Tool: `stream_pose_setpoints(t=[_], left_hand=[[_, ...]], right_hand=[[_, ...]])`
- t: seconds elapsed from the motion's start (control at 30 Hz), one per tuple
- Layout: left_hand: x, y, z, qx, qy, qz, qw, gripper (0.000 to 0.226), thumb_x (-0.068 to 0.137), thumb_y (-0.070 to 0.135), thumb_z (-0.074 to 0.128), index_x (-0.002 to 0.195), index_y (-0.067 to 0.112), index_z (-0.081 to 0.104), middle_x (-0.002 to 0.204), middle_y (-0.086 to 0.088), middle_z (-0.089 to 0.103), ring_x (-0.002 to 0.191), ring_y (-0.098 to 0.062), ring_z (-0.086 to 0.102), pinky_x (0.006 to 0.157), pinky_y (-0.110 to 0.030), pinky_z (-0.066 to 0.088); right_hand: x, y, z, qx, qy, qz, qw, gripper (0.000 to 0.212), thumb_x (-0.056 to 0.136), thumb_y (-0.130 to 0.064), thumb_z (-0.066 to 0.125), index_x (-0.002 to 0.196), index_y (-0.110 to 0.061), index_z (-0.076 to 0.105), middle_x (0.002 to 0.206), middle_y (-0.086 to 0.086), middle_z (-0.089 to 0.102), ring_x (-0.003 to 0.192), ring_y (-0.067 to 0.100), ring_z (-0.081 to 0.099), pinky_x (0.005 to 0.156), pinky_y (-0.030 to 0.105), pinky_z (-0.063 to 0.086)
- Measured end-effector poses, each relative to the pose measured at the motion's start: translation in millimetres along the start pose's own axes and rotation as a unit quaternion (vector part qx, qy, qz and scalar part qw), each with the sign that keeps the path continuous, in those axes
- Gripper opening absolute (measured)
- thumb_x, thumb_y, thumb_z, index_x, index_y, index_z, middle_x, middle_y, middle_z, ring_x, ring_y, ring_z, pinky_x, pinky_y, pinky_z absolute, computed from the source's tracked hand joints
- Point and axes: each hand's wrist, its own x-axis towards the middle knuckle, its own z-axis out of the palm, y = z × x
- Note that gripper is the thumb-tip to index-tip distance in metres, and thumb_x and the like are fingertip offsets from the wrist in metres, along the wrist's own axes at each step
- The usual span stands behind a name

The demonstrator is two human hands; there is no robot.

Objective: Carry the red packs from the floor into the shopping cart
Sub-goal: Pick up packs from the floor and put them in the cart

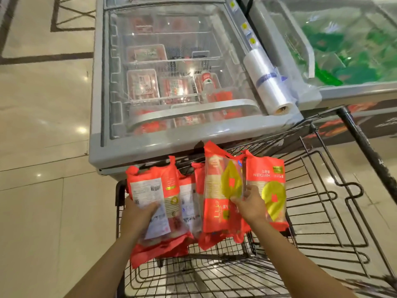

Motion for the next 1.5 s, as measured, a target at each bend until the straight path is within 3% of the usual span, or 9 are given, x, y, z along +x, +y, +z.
stream_pose_setpoints(t=[0.17, 0.43, 0.63, 0.77, 0.87, 0.97, 1.1, 1.37, 1.5], left_hand=[[-11, 3, -2, 0.021, 0.042, 0.035, 0.998, 0.063, 0.081, 0.015, 0.082, 0.132, 0.013, 0.046, 0.122, -0.006, 0.067, 0.109, -0.030, 0.068, 0.091, -0.049, 0.056], [-64, 29, -19, 0.142, 0.077, 0.134, 0.978, 0.062, 0.090, 0.036, 0.068, 0.145, 0.023, 0.044, 0.141, -0.004, 0.055, 0.126, -0.034, 0.056, 0.101, -0.053, 0.051], [-153, 93, -40, 0.295, 0.134, 0.256, 0.911, 0.083, 0.102, 0.056, 0.049, 0.164, 0.010, 0.020, 0.171, -0.015, 0.020, 0.156, -0.034, 0.022, 0.127, -0.049, 0.020], [-230, 133, -57, 0.330, 0.224, 0.341, 0.851, 0.085, 0.091, 0.064, 0.038, 0.158, 0.011, 0.037, 0.165, -0.018, 0.033, 0.151, -0.040, 0.032, 0.122, -0.058, 0.027], [-280, 152, -70, 0.347, 0.274, 0.377, 0.814, 0.083, 0.090, 0.061, 0.042, 0.156, 0.009, 0.043, 0.162, -0.020, 0.039, 0.148, -0.042, 0.037, 0.120, -0.061, 0.029], [-327, 164, -83, 0.372, 0.301, 0.367, 0.798, 0.086, 0.092, 0.062, 0.043, 0.160, 0.013, 0.034, 0.167, -0.017, 0.031, 0.154, -0.038, 0.028, 0.125, -0.058, 0.021], [-368, 159, -108, 0.364, 0.351, 0.375, 0.777, 0.083, 0.091, 0.065, 0.046, 0.154, 0.010, 0.046, 0.160, -0.018, 0.044, 0.146, -0.041, 0.042, 0.118, -0.061, 0.033], [-418, 118, -177, 0.379, 0.416, 0.298, 0.771, 0.084, 0.094, 0.067, 0.036, 0.160, 0.016, 0.033, 0.167, -0.015, 0.031, 0.153, -0.036, 0.030, 0.123, -0.057, 0.027], [-435, 81, -222, 0.385, 0.438, 0.222, 0.781, 0.085, 0.099, 0.067, 0.040, 0.166, 0.021, 0.015, 0.173, -0.010, 0.014, 0.159, -0.034, 0.014, 0.127, -0.053, 0.011]], right_hand=[[-8, 2, 4, -0.042, 0.003, -0.029, 0.999, 0.056, 0.087, -0.018, 0.073, 0.138, -0.013, 0.050, 0.129, 0.009, 0.068, 0.113, 0.032, 0.066, 0.097, 0.049, 0.052], [-55, -22, -30, -0.150, 0.003, -0.230, 0.962, 0.065, 0.099, -0.028, 0.064, 0.157, -0.012, 0.038, 0.148, 0.013, 0.055, 0.135, 0.035, 0.052, 0.108, 0.043, 0.043], [-124, -56, -78, -0.275, 0.073, -0.385, 0.878, 0.068, 0.104, -0.052, 0.040, 0.163, -0.020, 0.023, 0.169, 0.008, 0.026, 0.158, 0.027, 0.018, 0.128, 0.047, 0.014], [-193, -66, -123, -0.290, 0.125, -0.449, 0.836, 0.084, 0.091, -0.063, 0.008, 0.163, -0.022, 0.024, 0.170, 0.011, 0.022, 0.159, 0.030, 0.014, 0.128, 0.050, 0.008], [-227, -68, -146, -0.277, 0.145, -0.483, 0.818, 0.079, 0.094, -0.062, 0.024, 0.162, -0.022, 0.027, 0.170, 0.014, 0.023, 0.158, 0.032, 0.015, 0.127, 0.053, 0.008], [-255, -71, -162, -0.264, 0.147, -0.511, 0.805, 0.078, 0.096, -0.061, 0.029, 0.164, -0.023, 0.021, 0.171, 0.014, 0.018, 0.158, 0.032, 0.014, 0.126, 0.053, 0.009], [-289, -77, -168, -0.243, 0.137, -0.545, 0.791, 0.090, 0.086, -0.066, 0.008, 0.164, -0.022, 0.023, 0.171, 0.013, 0.020, 0.159, 0.031, 0.013, 0.127, 0.053, 0.008], [-357, -109, -126, -0.231, 0.102, -0.616, 0.747, 0.084, 0.093, -0.066, 0.011, 0.165, -0.024, 0.019, 0.172, 0.011, 0.015, 0.159, 0.029, 0.008, 0.127, 0.052, 0.001], [-406, -129, -90, -0.231, 0.050, -0.657, 0.716, 0.078, 0.097, -0.066, 0.013, 0.165, -0.027, 0.009, 0.173, 0.008, 0.005, 0.160, 0.027, -0.002, 0.128, 0.051, -0.003]])
